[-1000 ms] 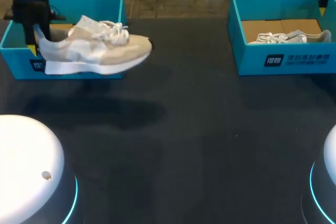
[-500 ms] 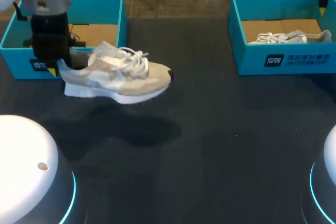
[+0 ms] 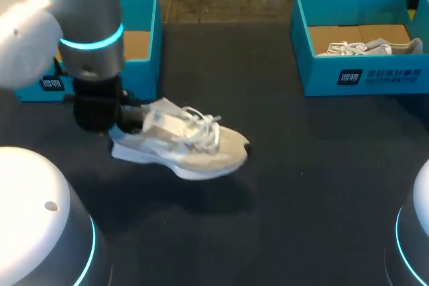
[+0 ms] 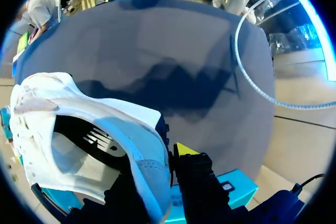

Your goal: Take the shoe out of the shoebox, open the shoe tongue, remove and reinsert the insole, then place the shoe into the shoebox

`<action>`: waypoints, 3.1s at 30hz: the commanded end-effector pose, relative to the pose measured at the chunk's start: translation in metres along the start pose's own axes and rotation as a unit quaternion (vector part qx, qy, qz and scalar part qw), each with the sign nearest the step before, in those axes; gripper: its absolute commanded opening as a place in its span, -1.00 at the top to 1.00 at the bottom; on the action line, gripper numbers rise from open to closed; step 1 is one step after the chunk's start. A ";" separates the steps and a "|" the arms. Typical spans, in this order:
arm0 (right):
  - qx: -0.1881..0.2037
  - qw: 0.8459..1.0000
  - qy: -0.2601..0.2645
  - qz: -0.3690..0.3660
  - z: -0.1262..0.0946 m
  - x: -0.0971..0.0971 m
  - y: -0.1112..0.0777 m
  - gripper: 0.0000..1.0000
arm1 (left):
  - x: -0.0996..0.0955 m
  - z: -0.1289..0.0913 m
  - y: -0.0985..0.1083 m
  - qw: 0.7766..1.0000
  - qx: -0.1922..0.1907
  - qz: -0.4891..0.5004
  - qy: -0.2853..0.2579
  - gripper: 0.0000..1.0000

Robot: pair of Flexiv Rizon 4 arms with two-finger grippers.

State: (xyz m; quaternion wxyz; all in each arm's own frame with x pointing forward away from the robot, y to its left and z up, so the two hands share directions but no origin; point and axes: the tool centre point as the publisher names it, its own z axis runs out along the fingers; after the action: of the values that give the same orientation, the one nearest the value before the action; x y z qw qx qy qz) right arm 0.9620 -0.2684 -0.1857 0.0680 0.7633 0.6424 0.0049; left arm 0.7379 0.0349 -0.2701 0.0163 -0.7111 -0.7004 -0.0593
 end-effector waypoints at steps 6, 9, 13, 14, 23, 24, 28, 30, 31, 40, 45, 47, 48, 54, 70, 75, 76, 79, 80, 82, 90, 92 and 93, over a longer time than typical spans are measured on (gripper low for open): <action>0.000 1.000 0.000 0.000 0.000 0.000 0.000 -1.00 | -0.039 0.028 -0.024 0.998 -0.054 0.023 0.002 1.00; 0.000 1.000 0.000 0.000 0.000 0.000 0.000 -1.00 | -0.051 0.034 -0.030 0.998 -0.047 0.032 0.002 1.00; 0.000 1.000 0.000 0.000 0.000 0.000 0.000 -1.00 | -0.064 0.043 -0.039 0.999 -0.039 0.037 0.002 1.00; 0.000 1.000 0.000 0.000 0.000 0.000 0.000 -1.00 | -0.065 0.044 -0.040 0.999 -0.039 0.037 0.002 1.00; 0.000 1.000 0.000 0.000 0.000 0.000 0.000 -1.00 | -0.089 0.065 -0.052 0.999 -0.031 0.043 0.007 1.00; 0.000 1.000 0.000 0.000 0.000 0.000 0.000 -1.00 | -0.090 0.067 -0.053 0.999 -0.031 0.044 0.007 1.00; 0.000 1.000 0.000 0.000 0.000 0.000 0.000 -1.00 | -0.099 0.074 -0.060 0.998 -0.030 0.046 0.009 1.00; 0.000 1.000 0.000 0.000 0.000 0.000 0.000 -1.00 | -0.107 0.079 -0.057 0.998 -0.021 0.050 0.011 1.00; 0.000 1.000 0.000 0.000 0.000 0.000 0.000 -1.00 | -0.111 0.080 -0.057 0.998 -0.020 0.050 0.012 1.00; 0.000 1.000 0.000 0.000 0.000 0.000 0.000 -1.00 | -0.140 0.093 -0.054 0.999 -0.015 0.046 0.019 1.00; 0.000 1.000 0.000 0.000 0.000 0.000 0.000 -1.00 | -0.149 0.096 -0.052 0.999 -0.017 0.045 0.020 1.00; 0.000 1.000 0.000 0.000 0.000 0.000 0.000 -1.00 | -0.153 0.097 -0.052 0.999 -0.018 0.040 0.019 1.00; 0.000 1.000 0.000 0.000 0.000 0.000 0.000 -1.00 | -0.154 0.098 -0.052 0.999 -0.017 0.040 0.019 1.00; 0.000 1.000 0.000 0.000 0.000 0.000 0.000 -1.00 | -0.156 0.102 -0.055 0.999 -0.017 0.035 0.020 1.00; 0.000 1.000 0.000 0.000 0.000 0.000 0.000 -1.00 | -0.138 0.065 -0.045 0.999 -0.023 0.024 -0.030 -1.00; 0.000 1.000 0.000 0.000 0.000 0.000 0.000 -1.00 | -0.127 0.038 -0.042 0.998 0.003 0.009 -0.066 -1.00; 0.000 1.000 0.000 0.000 0.000 0.000 0.000 -1.00 | -0.120 0.027 -0.046 0.997 0.023 -0.001 -0.080 -1.00; 0.000 1.000 0.000 0.000 0.000 0.000 0.000 -1.00 | -0.111 0.012 -0.045 0.992 0.063 -0.028 -0.108 -1.00; 0.000 1.000 0.000 0.000 0.000 0.000 0.000 -1.00 | -0.107 0.007 -0.046 0.990 0.075 -0.037 -0.118 -1.00; 0.000 1.000 0.000 0.000 0.000 0.000 0.000 -1.00 | -0.101 -0.001 -0.048 0.984 0.106 -0.056 -0.134 -1.00; 0.000 1.000 0.000 0.000 0.000 0.000 0.000 -1.00 | -0.074 -0.025 -0.052 0.958 0.173 -0.116 -0.195 -1.00; 0.000 1.000 0.000 0.000 0.000 0.000 0.000 -1.00 | -0.064 -0.026 -0.053 0.947 0.194 -0.151 -0.206 -1.00; 0.000 1.000 0.000 0.000 0.000 0.000 0.000 -1.00 | -0.058 -0.025 -0.050 0.939 0.206 -0.182 -0.208 -1.00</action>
State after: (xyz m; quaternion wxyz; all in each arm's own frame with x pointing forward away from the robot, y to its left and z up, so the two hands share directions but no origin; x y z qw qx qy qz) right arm 0.9620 -0.2684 -0.1857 0.0680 0.7633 0.6424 0.0049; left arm 0.6856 -0.0590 -0.2567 0.0592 -0.6015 -0.7806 0.1592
